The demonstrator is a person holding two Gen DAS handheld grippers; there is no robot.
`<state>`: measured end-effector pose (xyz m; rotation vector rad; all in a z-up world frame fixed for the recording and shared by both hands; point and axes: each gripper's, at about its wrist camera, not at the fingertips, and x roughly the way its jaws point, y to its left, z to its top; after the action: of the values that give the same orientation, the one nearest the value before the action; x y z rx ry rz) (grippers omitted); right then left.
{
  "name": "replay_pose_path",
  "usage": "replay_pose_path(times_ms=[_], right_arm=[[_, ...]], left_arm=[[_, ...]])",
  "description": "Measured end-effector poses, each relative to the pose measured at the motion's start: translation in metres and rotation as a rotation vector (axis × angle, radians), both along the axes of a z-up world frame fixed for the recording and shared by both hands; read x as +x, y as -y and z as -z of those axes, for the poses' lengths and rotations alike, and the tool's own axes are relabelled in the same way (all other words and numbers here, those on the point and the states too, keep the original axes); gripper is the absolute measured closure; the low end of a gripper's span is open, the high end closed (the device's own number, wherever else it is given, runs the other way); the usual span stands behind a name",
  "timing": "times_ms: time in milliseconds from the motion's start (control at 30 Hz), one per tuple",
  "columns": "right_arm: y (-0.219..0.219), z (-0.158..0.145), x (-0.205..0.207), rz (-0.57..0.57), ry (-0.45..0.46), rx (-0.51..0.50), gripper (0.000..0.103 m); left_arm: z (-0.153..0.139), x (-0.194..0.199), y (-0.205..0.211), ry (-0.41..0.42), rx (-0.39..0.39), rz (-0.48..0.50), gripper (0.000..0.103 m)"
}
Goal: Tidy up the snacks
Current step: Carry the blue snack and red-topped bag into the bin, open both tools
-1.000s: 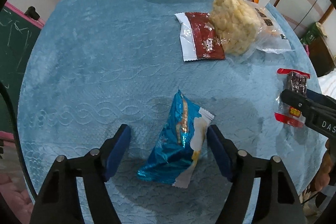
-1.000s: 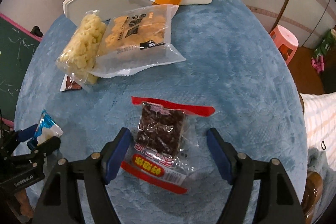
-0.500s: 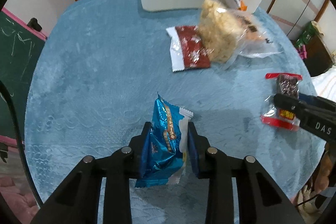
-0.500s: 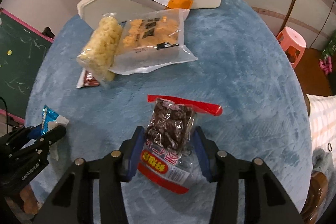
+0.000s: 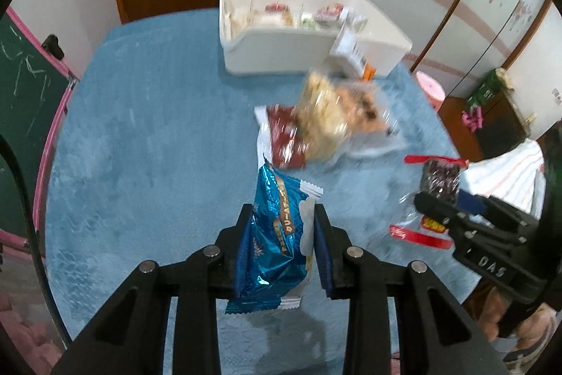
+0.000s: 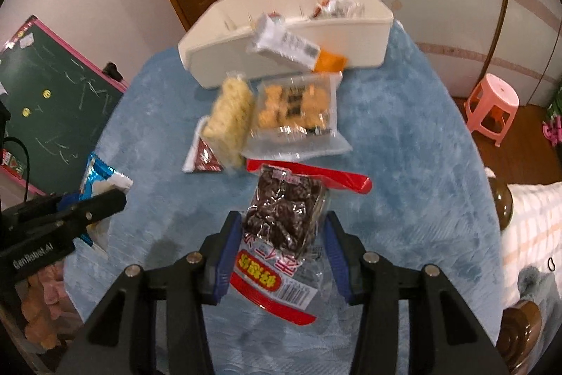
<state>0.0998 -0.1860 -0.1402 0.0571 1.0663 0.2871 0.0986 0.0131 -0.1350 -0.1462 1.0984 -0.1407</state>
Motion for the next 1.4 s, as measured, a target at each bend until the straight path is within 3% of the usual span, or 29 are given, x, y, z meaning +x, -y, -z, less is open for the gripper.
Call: replay_pose_path(times_ms=[267, 600, 800, 1000, 1167, 1333, 1400], right_arm=[[0.003, -0.073, 0.029, -0.009, 0.148, -0.013, 0.056], [0.009, -0.199, 0.117, 0.030, 0.415, -0.106, 0.055], [0.000, -0.238, 0.172, 0.057, 0.485, -0.128, 0.055], [-0.006, -0.230, 0.228, 0.074, 0.454, -0.095, 0.055], [-0.009, -0.193, 0.265, 0.069, 0.371, -0.094, 0.054], [-0.016, -0.143, 0.289, 0.054, 0.270, -0.115, 0.054], [-0.018, -0.122, 0.296, 0.044, 0.222, -0.122, 0.052]], left_arm=[[-0.068, 0.033, 0.000, 0.094, 0.055, 0.018, 0.072], [-0.164, 0.115, 0.012, 0.283, 0.189, 0.015, 0.072], [-0.195, 0.172, 0.025, 0.349, 0.251, -0.006, 0.072], [-0.188, 0.239, 0.028, 0.346, 0.271, -0.050, 0.072], [-0.140, 0.285, 0.028, 0.261, 0.262, -0.072, 0.072], [-0.095, 0.306, 0.031, 0.205, 0.267, -0.076, 0.070], [-0.079, 0.313, 0.032, 0.184, 0.258, -0.076, 0.061]])
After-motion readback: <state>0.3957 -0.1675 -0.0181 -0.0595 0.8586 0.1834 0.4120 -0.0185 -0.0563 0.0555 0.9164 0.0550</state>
